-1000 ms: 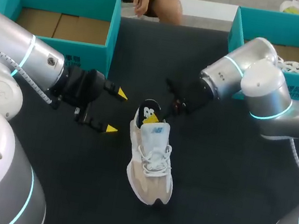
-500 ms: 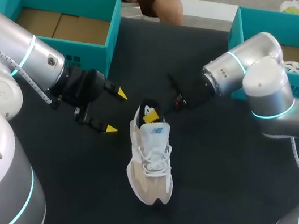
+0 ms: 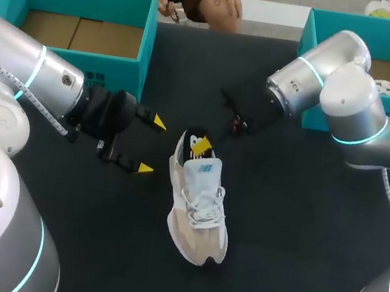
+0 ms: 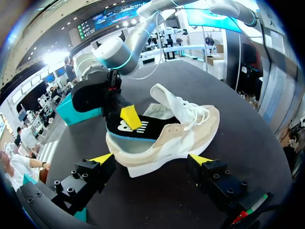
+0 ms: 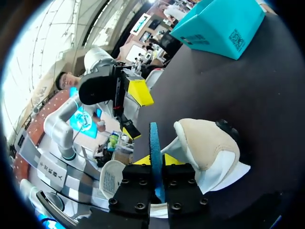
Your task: Take the shoe out of the shoebox, open the shoe tongue, remove and reinsert the insole, then place the shoe into the shoebox
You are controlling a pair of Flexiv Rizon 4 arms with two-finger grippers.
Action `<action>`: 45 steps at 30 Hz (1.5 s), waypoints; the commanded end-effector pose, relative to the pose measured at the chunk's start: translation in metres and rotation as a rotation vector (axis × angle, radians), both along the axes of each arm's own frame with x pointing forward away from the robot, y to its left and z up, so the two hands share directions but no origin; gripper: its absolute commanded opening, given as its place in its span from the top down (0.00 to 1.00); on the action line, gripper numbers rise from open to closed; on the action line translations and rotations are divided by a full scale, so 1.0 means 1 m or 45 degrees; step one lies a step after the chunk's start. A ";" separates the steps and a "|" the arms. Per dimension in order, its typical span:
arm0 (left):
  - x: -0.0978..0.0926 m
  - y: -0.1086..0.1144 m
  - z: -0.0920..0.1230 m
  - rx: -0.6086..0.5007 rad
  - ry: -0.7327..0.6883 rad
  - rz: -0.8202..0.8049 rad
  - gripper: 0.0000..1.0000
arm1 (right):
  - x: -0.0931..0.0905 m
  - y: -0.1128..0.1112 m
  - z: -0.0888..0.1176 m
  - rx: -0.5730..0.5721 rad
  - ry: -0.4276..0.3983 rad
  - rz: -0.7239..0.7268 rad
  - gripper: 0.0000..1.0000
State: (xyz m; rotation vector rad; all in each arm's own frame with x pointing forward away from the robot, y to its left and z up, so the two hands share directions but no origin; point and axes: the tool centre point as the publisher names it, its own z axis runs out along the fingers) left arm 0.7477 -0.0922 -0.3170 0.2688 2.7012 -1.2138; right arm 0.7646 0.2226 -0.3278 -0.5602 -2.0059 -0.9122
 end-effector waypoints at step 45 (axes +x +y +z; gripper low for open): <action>-0.001 0.000 0.000 0.007 0.000 0.000 0.00 | -0.018 0.012 0.006 -0.049 -0.006 0.003 0.61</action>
